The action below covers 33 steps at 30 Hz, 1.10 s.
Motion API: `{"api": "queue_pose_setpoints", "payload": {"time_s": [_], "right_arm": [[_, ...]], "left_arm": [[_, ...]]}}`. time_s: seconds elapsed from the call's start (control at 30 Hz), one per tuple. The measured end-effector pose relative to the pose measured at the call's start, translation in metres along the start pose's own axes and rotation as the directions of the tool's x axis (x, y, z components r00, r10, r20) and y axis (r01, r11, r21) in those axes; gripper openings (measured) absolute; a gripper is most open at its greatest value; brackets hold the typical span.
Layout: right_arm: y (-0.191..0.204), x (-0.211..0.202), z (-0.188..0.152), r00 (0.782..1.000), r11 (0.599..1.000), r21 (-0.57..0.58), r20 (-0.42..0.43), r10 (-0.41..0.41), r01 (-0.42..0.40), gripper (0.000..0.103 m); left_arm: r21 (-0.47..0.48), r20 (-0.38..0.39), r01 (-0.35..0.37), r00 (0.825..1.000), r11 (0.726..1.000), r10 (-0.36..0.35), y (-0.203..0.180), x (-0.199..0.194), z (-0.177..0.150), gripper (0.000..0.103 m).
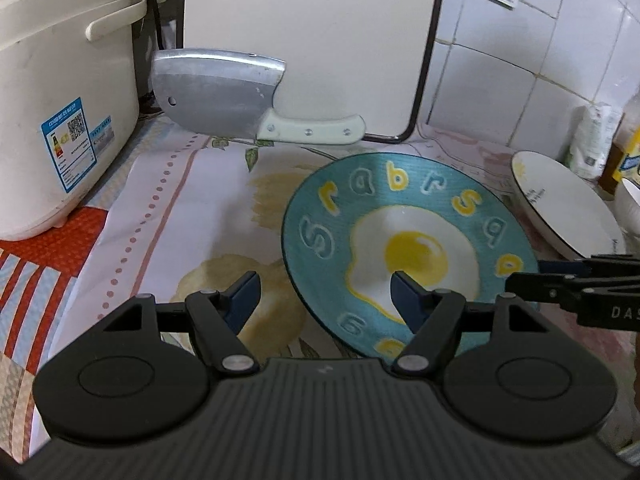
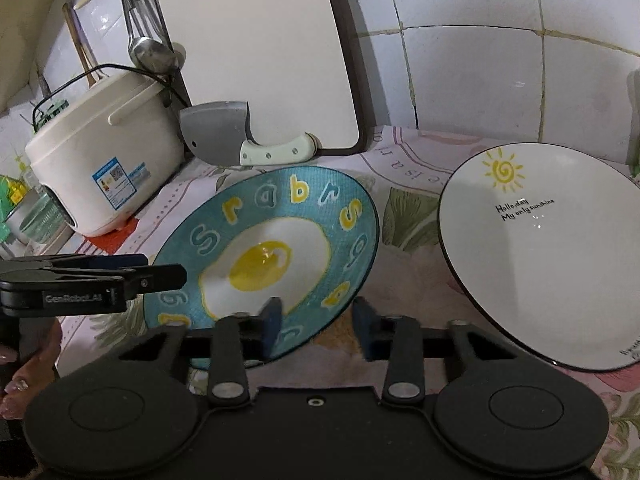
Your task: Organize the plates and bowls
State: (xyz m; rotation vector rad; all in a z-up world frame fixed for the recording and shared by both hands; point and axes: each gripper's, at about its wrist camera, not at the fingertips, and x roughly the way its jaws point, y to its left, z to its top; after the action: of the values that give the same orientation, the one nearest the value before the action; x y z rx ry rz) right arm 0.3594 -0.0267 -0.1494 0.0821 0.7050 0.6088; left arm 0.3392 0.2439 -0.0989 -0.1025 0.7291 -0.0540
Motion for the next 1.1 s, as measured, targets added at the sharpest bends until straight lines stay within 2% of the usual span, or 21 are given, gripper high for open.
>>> {"api": "queue_pose_setpoints", "payload": {"time_s": [0.1,0.13,0.2,0.23,0.27,0.43,0.63,0.8,0.97,1.1], "right_arm": [[0.0,0.005,0.001,1.0,1.0,0.002,0.001,-0.012,0.012,0.034],[-0.002,0.006,0.001,1.0,1.0,0.005,0.001,-0.015,0.015,0.031],[-0.005,0.008,0.001,1.0,1.0,0.017,-0.003,-0.016,0.016,0.025],[-0.006,0.009,0.001,1.0,1.0,0.022,-0.005,-0.014,0.014,0.024],[-0.007,0.009,0.001,1.0,1.0,0.03,-0.004,-0.009,0.009,0.024],[-0.011,0.012,0.002,1.0,0.999,0.054,-0.008,0.006,-0.006,0.023],[-0.025,0.024,0.003,0.997,0.988,0.14,-0.007,0.071,-0.069,0.022],[-0.03,0.024,0.0,0.994,0.985,0.132,0.017,0.105,-0.106,0.022],[-0.021,0.014,-0.006,0.997,0.994,0.094,0.061,0.053,-0.059,0.023],[-0.019,-0.001,-0.011,0.996,0.994,0.086,0.065,0.057,-0.062,0.023]], "left_arm": [[-0.01,-0.003,-0.012,1.0,1.0,0.012,0.003,0.006,0.001,0.056],[-0.029,-0.008,-0.015,1.0,0.999,0.015,0.005,0.007,0.001,0.05],[-0.088,-0.016,0.008,1.0,0.996,-0.009,0.011,0.007,0.002,0.045],[-0.126,-0.023,0.03,0.999,0.992,-0.033,0.014,0.008,0.001,0.037],[-0.148,-0.029,0.031,0.999,0.988,-0.036,0.016,0.008,0.001,0.033],[-0.167,-0.042,0.003,0.999,0.986,-0.01,0.014,0.011,-0.001,0.018],[-0.165,-0.002,-0.009,1.0,0.986,0.009,0.011,0.013,-0.008,0.016],[-0.124,0.057,-0.04,0.997,0.991,0.047,0.001,0.01,-0.018,0.017],[-0.108,0.073,-0.043,0.996,0.993,0.051,-0.007,0.002,-0.023,0.017],[-0.086,0.081,-0.045,0.995,0.995,0.052,-0.016,-0.015,-0.026,0.017]]}}
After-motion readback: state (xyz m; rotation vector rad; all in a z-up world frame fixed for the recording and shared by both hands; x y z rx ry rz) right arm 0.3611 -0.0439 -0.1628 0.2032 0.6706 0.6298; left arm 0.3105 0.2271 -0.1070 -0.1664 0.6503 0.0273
